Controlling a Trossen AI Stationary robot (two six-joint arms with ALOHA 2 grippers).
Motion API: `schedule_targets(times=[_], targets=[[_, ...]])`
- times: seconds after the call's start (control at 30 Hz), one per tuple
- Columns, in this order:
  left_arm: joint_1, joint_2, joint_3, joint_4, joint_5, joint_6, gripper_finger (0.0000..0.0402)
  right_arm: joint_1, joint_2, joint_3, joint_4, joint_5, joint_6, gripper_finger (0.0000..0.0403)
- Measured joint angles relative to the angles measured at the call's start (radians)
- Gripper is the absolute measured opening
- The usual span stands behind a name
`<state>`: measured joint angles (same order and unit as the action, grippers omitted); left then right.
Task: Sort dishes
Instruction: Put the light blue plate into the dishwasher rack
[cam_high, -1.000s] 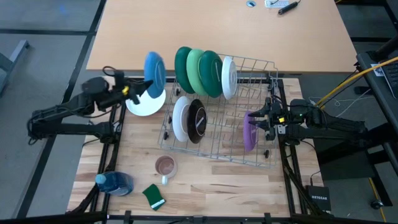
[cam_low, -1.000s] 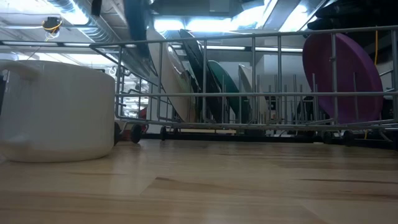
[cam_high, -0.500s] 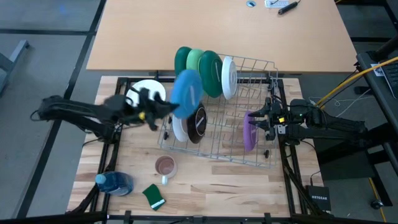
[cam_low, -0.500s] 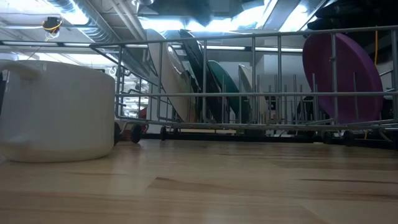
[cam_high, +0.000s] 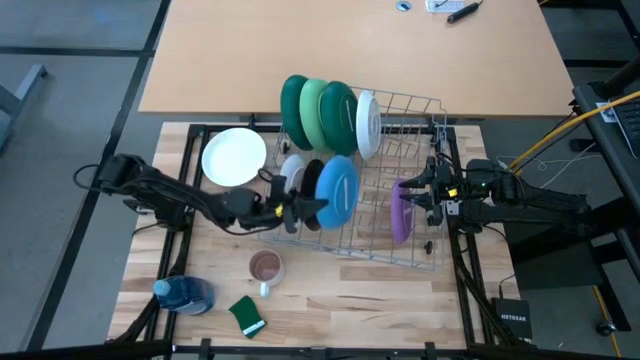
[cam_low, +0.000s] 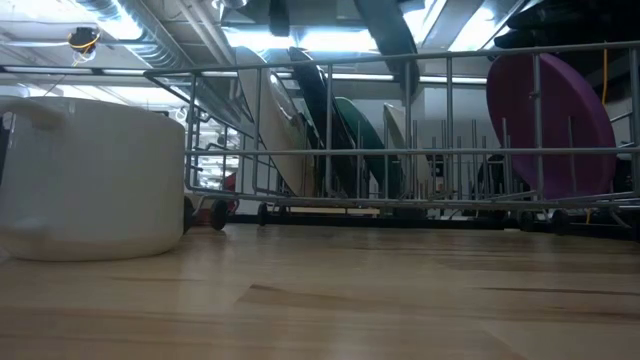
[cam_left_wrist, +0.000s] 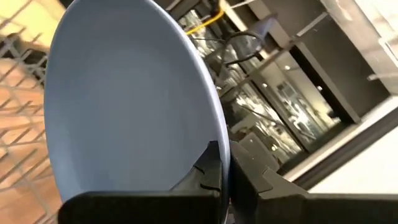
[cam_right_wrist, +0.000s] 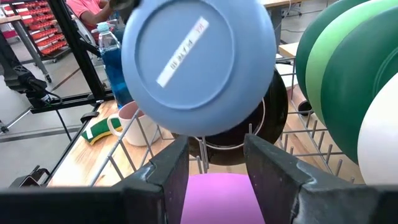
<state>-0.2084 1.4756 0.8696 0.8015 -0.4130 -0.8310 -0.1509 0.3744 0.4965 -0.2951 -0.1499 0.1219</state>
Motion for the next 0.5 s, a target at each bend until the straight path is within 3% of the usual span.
schedule_targets(times=[0.5], targets=[[-0.039, 0.039, 0.000, -0.017, -0.184, -0.077, 0.0000, 0.000, 0.001, 0.000, 0.000, 0.000, 0.000, 0.0160]])
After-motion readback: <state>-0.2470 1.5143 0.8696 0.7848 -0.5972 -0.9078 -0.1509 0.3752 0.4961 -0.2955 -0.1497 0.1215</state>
